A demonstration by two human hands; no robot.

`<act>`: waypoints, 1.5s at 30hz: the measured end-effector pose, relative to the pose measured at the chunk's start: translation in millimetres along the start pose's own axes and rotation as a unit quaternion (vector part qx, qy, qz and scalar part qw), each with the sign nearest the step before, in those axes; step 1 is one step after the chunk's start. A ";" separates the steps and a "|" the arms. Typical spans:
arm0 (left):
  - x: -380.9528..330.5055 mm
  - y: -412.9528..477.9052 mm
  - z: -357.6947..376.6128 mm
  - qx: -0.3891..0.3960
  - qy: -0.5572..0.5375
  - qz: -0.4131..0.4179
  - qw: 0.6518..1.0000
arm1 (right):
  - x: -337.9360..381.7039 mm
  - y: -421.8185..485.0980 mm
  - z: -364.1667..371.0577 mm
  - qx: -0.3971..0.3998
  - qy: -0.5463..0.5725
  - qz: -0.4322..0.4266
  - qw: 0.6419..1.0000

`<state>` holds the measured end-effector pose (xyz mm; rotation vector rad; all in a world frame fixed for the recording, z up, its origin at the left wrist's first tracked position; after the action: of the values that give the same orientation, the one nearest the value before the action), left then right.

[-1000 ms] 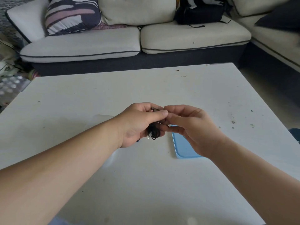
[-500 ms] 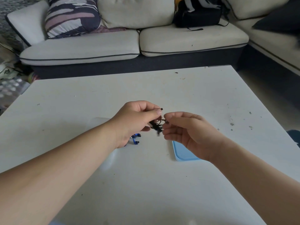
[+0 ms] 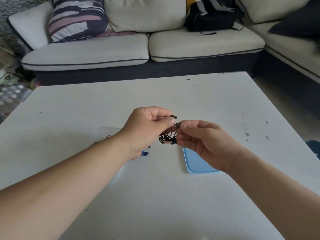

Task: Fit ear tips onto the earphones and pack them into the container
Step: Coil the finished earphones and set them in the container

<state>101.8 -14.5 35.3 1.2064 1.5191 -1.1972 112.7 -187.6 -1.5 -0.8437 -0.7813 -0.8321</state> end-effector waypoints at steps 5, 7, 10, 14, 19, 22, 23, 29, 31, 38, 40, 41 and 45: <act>-6.4 -1.3 6.8 -0.003 0.037 0.028 0.999 | -1.5 -0.2 1.0 0.004 0.011 0.015 1.000; -9.9 -3.4 14.6 0.013 0.062 0.044 0.997 | -2.4 -0.3 0.9 0.006 0.001 0.019 1.000; -14.9 -2.5 23.3 0.008 0.071 0.059 0.996 | -1.7 -1.6 -6.6 -0.009 -0.063 0.006 0.998; -17.0 2.6 32.3 0.001 0.038 0.050 0.998 | 3.9 -4.7 -16.4 -0.056 -0.127 -0.013 0.990; -10.8 10.7 48.6 0.011 -0.023 -0.002 1.000 | 29.4 1.3 -76.4 -0.251 -0.153 -0.058 0.954; -6.7 12.7 56.1 0.019 -0.015 -0.014 1.000 | 28.5 10.9 -111.8 -0.332 -0.280 -0.079 0.897; -5.3 13.0 57.9 0.020 -0.005 -0.017 1.000 | 24.5 16.1 -116.2 -0.331 -0.312 -0.078 0.887; 1.3 11.0 63.8 0.045 0.029 -0.024 0.998 | 5.2 49.0 -119.7 -0.278 -0.476 -0.064 0.832; 3.0 11.5 62.9 0.048 0.035 -0.028 0.998 | 0.5 58.4 -122.6 -0.272 -0.509 -0.055 0.815; 8.0 14.9 56.1 0.041 0.043 -0.034 0.998 | -7.2 70.4 -127.8 -0.275 -0.552 -0.031 0.787; 8.4 15.3 55.6 0.040 0.039 -0.036 0.998 | -9.8 71.6 -128.1 -0.278 -0.550 -0.022 0.787; 8.4 15.3 55.7 0.040 0.036 -0.036 0.998 | -10.4 72.0 -128.2 -0.280 -0.546 -0.018 0.789; 7.1 13.1 54.5 0.038 0.030 -0.036 0.998 | -6.9 66.3 -125.4 -0.278 -0.506 -0.012 0.817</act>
<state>115.9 -65.5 15.5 1.2579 1.5856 -1.2860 197.6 -266.5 -83.6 -1.8756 -1.5071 -0.5888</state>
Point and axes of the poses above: each hand's wrist, its own y-axis towards the middle knuckle, its own z-axis out of the palm, x = y × z, the point moved 5 cm from there along y, towards the middle knuckle
